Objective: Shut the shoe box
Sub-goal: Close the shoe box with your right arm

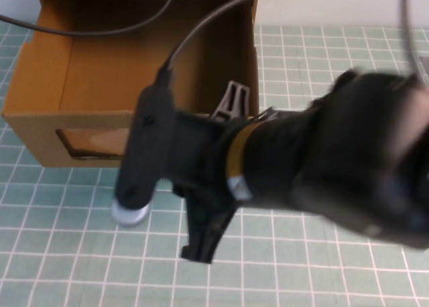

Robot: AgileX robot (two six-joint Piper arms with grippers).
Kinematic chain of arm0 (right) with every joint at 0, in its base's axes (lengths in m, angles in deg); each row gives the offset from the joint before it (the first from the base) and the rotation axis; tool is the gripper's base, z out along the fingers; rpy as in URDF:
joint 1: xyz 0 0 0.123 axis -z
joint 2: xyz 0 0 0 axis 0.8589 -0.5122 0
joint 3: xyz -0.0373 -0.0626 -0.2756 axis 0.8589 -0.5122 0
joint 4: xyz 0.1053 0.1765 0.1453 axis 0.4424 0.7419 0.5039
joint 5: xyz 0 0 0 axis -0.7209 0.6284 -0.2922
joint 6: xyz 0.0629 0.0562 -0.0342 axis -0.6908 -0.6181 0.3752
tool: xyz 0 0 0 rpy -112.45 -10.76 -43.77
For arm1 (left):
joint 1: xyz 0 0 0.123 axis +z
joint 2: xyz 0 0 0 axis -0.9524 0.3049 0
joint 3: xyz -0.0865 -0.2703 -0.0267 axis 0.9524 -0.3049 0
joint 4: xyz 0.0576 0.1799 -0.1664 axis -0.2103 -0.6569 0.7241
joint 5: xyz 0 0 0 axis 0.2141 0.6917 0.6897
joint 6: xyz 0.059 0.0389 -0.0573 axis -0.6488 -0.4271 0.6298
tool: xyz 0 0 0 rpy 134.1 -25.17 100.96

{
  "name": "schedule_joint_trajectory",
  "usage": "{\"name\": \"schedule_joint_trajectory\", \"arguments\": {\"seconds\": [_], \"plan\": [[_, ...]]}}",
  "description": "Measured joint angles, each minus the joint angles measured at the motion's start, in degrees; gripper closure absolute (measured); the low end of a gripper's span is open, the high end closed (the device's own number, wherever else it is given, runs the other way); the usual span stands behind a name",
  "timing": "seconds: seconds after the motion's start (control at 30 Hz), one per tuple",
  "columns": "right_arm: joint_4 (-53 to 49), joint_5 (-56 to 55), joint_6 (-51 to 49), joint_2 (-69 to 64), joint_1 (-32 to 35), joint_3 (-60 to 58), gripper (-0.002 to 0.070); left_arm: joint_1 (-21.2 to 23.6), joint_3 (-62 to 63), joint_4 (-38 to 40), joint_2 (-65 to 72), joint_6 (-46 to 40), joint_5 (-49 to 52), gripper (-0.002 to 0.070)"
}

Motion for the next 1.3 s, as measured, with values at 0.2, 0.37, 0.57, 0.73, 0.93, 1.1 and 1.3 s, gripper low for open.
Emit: {"name": "schedule_joint_trajectory", "arguments": {"seconds": [0.2, 0.37, 0.57, 0.73, 0.93, 1.1, 1.3], "plan": [[-11.6, -1.5, -11.0, -6.3, -5.1, 0.1, 0.069, 0.0, 0.0, 0.9, 0.1, 0.0, 0.6, 0.068], [-15.1, -2.6, -15.9, -11.8, -5.3, 0.1, 0.069, 0.0, 0.0, 0.9, 0.1, 0.1, 0.7, 0.068], [-26.5, -5.5, -26.5, -16.9, -5.3, 0.1, 0.069, 0.0, 0.0, 1.1, 0.1, 0.1, 0.7, 0.068], [-40.2, -5.4, -36.8, -21.0, -5.3, 0.1, 0.069, 0.0, 0.0, 1.1, 0.1, 0.1, 0.8, 0.068], [-56.6, -2.7, -50.4, -24.8, -5.3, 0.1, 0.069, 0.0, 0.0, 1.2, 0.1, 0.1, 1.1, 0.068], [-63.8, -3.6, -56.0, -25.7, -3.9, 0.6, 0.069, 0.0, 0.0, 1.3, 0.1, 0.1, 1.2, 0.068], [-65.4, -4.3, -56.7, -25.9, 0.2, 5.0, 0.069, 0.0, 0.0, 3.0, 0.1, -0.3, 1.7, 0.068]]}}
